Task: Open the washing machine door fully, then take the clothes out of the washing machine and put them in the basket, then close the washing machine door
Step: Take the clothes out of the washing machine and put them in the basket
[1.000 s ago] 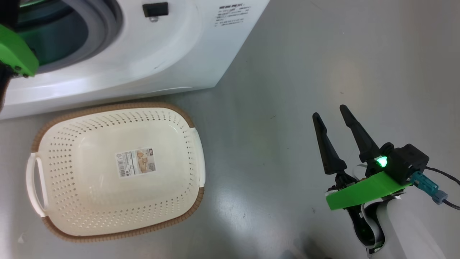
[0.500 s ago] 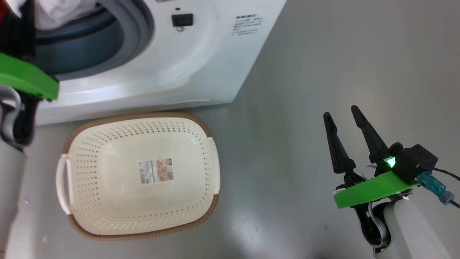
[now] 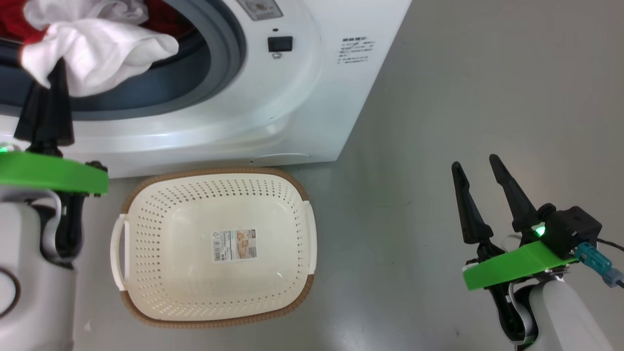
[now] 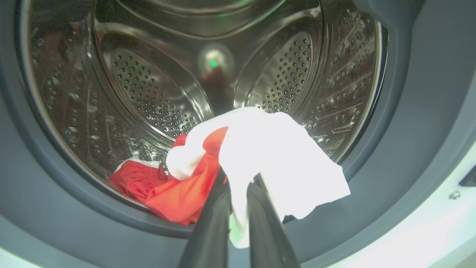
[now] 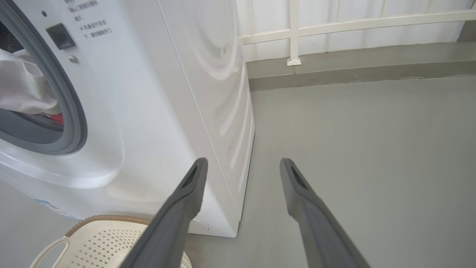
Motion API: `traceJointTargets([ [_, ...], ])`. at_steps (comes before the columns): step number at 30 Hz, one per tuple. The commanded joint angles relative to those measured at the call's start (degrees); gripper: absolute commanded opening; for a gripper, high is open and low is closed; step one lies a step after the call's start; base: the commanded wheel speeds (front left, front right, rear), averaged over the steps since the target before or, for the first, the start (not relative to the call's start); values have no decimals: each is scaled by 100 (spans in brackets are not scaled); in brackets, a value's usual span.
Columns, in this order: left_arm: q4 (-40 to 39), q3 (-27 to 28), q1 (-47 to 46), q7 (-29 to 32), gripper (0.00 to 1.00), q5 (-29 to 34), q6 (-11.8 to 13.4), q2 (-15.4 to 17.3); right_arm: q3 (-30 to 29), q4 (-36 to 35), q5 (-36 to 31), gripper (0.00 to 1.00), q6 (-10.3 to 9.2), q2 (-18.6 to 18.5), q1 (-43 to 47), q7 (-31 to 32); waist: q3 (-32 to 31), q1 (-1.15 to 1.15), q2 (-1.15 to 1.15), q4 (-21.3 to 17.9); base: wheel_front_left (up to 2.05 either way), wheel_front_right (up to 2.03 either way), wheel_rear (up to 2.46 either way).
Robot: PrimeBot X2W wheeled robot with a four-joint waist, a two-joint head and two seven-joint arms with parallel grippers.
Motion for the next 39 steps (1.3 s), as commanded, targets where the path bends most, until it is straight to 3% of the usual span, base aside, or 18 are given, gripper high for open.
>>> traceJointTargets([
  [1, -284, 298, 148, -43, 0, 96, 3, 183, 87, -104, -61, 100, 28, -6, 141, -36, -62, 0, 0, 46, 0, 0, 0],
  [8, -1214, 770, 781, -43, 0, 372, 3, -141, 17, -104, -81, 100, 28, -6, 177, -36, -166, 0, 0, 106, 0, 0, 0],
  [25, -3357, 1248, 1456, -43, 0, 559, 3, -428, -6, -102, -96, 100, 28, -6, 243, -36, -224, 0, 0, 162, 0, 0, 0],
  [30, -3214, 1130, 1638, -44, 0, 588, 3, -483, 46, -96, -78, 100, 28, -6, 227, -36, -169, 0, 0, 150, 0, 0, 0],
  [39, -2200, 882, 1851, -44, 0, 540, 3, -580, 127, -123, -38, 100, 28, -6, 159, -36, 15, 0, 0, 86, 0, 0, 0],
])
